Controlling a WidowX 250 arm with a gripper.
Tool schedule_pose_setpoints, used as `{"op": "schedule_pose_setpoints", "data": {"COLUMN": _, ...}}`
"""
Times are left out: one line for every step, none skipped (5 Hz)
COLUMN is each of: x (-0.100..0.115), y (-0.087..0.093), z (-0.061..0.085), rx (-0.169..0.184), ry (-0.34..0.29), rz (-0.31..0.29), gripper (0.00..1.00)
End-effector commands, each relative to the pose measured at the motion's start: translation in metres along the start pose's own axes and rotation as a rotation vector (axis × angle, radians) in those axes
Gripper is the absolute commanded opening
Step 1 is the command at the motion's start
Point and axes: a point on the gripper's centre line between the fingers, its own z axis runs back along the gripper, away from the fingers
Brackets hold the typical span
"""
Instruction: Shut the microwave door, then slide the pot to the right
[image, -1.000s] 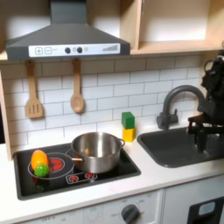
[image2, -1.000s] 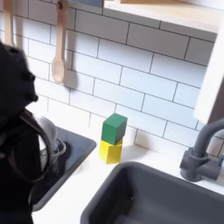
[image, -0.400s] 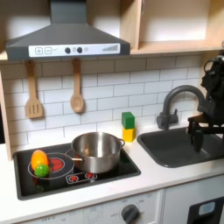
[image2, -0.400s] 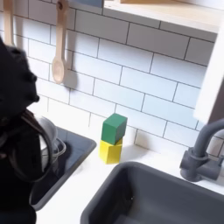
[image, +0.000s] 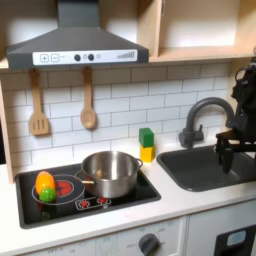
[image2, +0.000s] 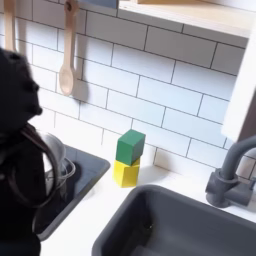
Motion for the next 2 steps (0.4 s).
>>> {"op": "schedule_pose_setpoints", "data": {"x": -0.0109, "y": -0.009, "z": -0.0028, "rx": -0.012, "ry": 0.02, "rz": -0.028, "gripper": 0.87}}
{"op": "schedule_pose_setpoints", "data": {"x": -0.02, "y": -0.0129, "z": -0.0043, "rx": -0.037, "ry": 0.025, "rz": -0.023, "gripper": 0.08}}
